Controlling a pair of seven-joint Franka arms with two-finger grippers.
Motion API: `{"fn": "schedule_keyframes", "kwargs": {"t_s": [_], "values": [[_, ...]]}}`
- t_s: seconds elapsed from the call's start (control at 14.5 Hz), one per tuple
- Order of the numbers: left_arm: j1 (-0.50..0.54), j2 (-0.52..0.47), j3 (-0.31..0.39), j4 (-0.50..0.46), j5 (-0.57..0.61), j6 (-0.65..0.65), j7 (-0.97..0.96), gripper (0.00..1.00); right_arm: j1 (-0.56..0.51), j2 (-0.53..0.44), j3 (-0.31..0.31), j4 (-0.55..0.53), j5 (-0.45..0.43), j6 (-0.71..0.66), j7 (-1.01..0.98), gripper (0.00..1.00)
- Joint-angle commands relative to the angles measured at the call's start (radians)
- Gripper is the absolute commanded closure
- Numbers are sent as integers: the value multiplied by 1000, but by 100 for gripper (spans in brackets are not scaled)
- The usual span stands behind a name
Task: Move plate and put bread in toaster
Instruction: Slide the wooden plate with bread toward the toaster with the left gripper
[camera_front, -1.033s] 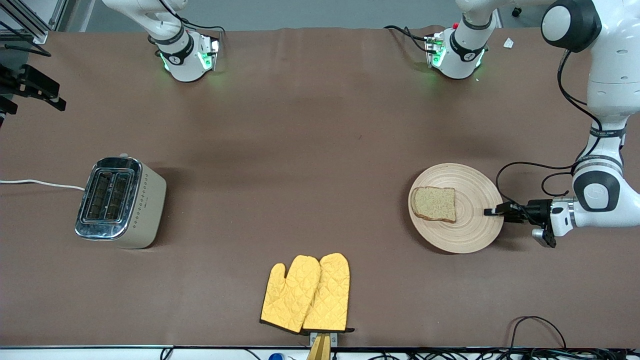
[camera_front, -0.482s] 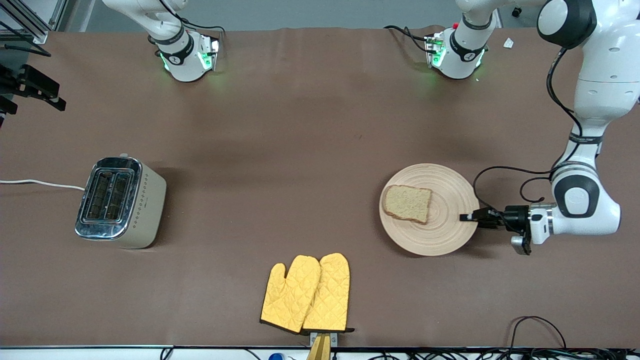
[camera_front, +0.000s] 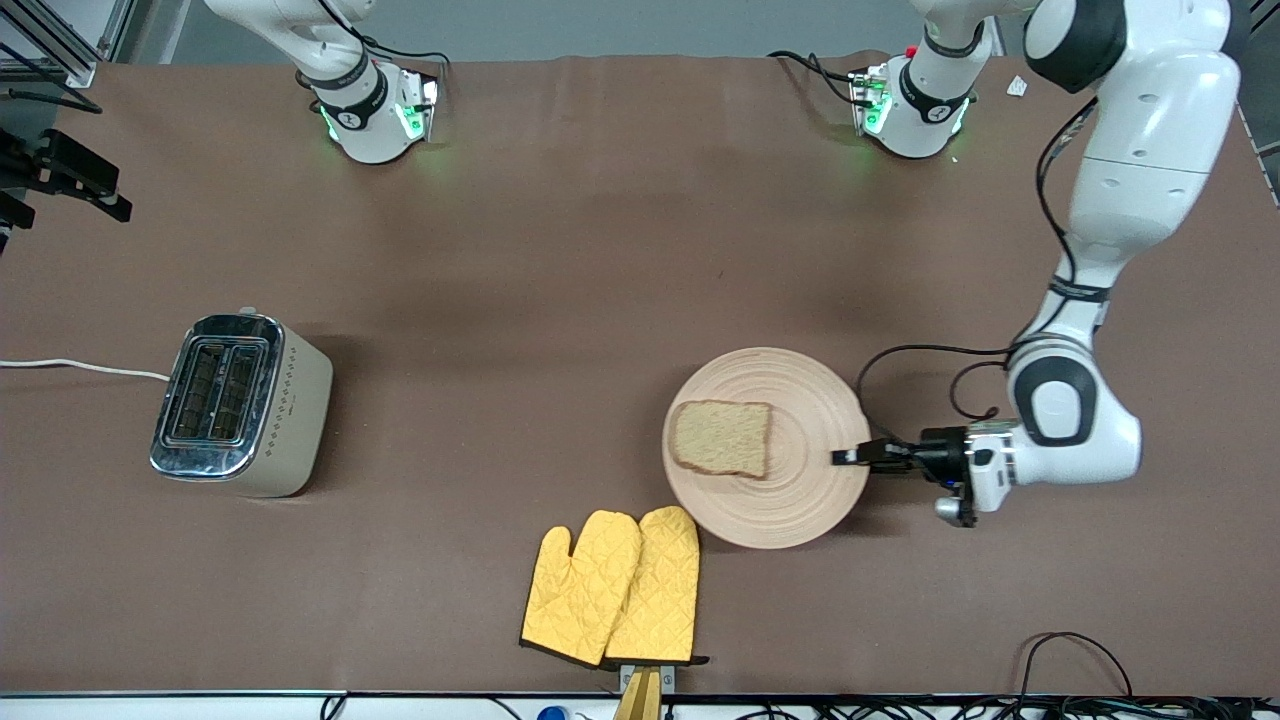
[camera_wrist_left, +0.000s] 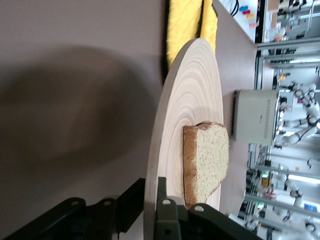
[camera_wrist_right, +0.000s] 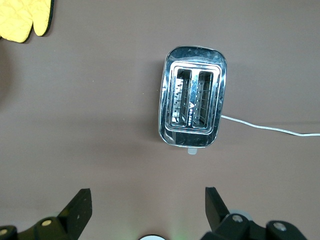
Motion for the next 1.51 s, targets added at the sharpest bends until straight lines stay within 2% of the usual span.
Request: {"fn": "schedule_keyframes", "kwargs": {"t_s": [0.0, 0.21, 0.41, 0.62, 0.96, 1.1, 1.45], "values": [[-130, -6, 2, 7, -117, 127, -84, 100, -4, -11, 1, -10, -11, -3, 13, 0], [-308, 16, 2, 44, -253, 311, -167, 100, -5, -11, -2, -10, -12, -3, 13, 0], [-434, 53, 2, 96, -357, 396, -184, 100, -7, -11, -2, -11, -14, -3, 15, 0], [-494, 74, 2, 113, -411, 414, -163, 100, -10, -11, -3, -11, -15, -3, 13, 0], [-576, 183, 2, 226, -437, 444, -34, 100, -22, -9, -5, -13, -15, -3, 13, 0], [-596, 220, 0, 256, -509, 445, 50, 100, -28, -6, -3, -13, -15, 2, 15, 0], [-639, 244, 2, 257, -617, 445, 129, 100, -21, -6, -2, -14, -18, -6, 7, 0]]}}
